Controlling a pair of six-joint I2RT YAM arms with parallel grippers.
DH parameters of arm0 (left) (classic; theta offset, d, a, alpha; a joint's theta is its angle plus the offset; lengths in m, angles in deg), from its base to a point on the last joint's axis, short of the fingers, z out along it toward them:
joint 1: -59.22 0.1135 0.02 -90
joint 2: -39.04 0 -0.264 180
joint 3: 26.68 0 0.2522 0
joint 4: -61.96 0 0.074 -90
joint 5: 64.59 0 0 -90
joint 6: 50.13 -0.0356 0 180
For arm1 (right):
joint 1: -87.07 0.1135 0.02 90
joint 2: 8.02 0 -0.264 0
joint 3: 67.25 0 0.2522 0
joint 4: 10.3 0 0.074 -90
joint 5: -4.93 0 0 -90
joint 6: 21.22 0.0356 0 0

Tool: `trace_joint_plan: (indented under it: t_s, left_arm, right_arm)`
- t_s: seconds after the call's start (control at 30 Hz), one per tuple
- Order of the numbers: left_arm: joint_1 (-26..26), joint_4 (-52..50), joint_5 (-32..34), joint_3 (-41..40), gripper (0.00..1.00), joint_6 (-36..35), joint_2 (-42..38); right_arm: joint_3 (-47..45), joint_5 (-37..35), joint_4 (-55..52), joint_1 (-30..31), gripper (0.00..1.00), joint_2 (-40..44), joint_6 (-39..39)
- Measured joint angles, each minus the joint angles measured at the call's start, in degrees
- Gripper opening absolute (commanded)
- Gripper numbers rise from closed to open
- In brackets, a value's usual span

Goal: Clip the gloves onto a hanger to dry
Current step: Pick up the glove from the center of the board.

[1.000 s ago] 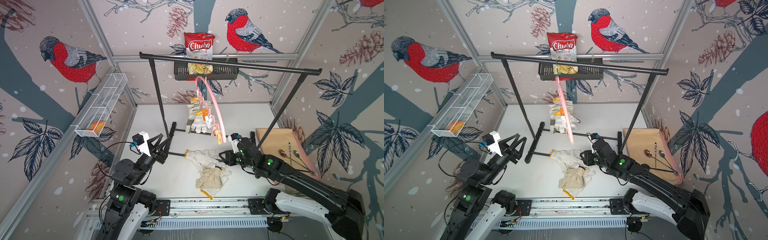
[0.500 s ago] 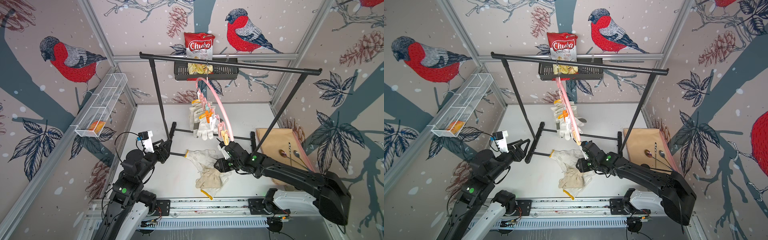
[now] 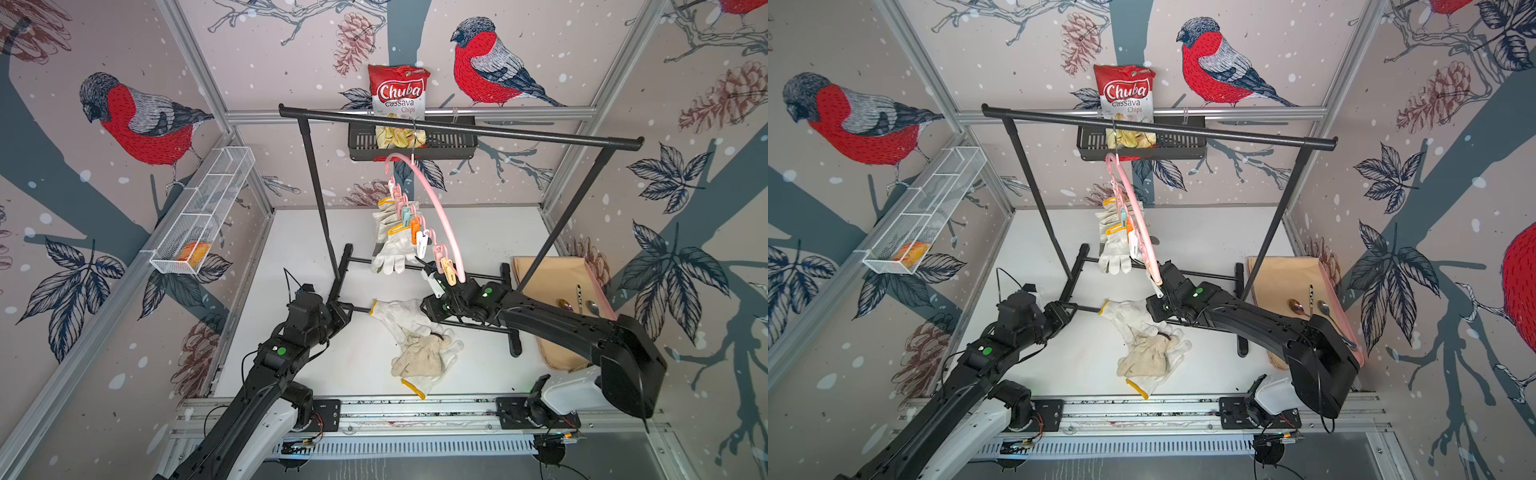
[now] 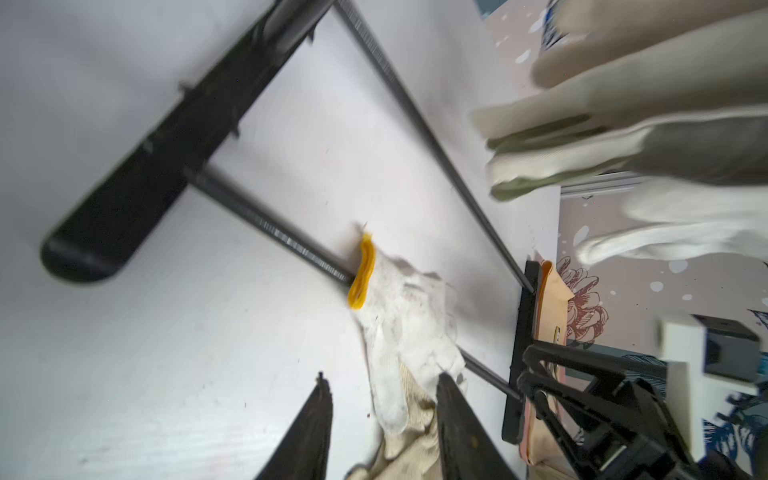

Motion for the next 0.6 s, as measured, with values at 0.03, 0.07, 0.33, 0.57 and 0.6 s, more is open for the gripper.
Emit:
trace_joint_plan:
  t_s: [0.03,0.07,0.33,0.57,0.6]
  left_arm:
    - [-0.9,1.1,0.0,-1.1,0.42,2.1,0.2]
    - [-1.7,2.3,0.1,-1.9,0.42,4.3,0.7]
    - [-8.2,14.5,2.5,-4.4,0.43,13.6,12.3]
    - [-10.0,20.9,7.3,-5.7,0.44,16.3,20.1]
    - [-10.1,21.7,8.0,-5.8,0.44,16.3,20.9]
  right_arm:
    - [-0.3,-0.1,0.0,-0.3,0.51,0.6,0.0]
    - [-0.9,-0.2,0.0,-0.6,0.51,1.7,0.1]
    - [-4.7,-1.0,0.8,-3.4,0.51,9.1,2.0]
    - [-5.8,-0.9,1.2,-5.6,0.51,13.7,3.0]
    - [-6.0,-0.8,1.2,-5.9,0.51,14.4,3.1]
